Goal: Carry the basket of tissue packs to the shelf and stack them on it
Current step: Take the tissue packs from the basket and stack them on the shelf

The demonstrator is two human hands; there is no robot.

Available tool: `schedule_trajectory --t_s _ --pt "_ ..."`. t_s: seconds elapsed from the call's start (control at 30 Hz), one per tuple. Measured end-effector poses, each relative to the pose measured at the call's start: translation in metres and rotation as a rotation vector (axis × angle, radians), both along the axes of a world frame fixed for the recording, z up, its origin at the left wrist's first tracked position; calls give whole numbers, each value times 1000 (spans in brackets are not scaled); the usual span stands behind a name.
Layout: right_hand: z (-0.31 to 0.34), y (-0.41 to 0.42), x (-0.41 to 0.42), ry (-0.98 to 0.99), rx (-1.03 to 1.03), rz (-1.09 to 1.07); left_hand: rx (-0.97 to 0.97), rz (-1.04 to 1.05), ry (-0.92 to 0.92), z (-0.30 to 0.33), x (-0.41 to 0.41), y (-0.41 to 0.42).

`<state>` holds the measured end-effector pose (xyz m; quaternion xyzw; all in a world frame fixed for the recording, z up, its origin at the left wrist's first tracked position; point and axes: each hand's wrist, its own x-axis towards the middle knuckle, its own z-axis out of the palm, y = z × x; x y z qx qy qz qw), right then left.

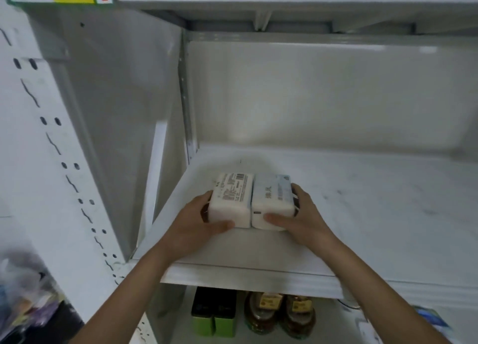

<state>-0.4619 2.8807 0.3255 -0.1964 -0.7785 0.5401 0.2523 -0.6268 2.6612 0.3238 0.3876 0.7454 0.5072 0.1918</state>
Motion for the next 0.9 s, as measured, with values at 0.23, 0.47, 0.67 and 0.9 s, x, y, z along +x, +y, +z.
schedule_trajectory --t_s 0.23,0.47,0.67,0.9 --pt "-6 29 -31 -186 251 -10 5 185 222 -9 -28 40" --pt "-1 64 -85 -200 264 -59 -107 213 346 -1 -78 86" --pt "-2 85 -111 -173 256 -83 -77 220 336 -5 -105 107" --pt "-5 82 -115 -232 231 -180 18 252 253 -10 -110 106"
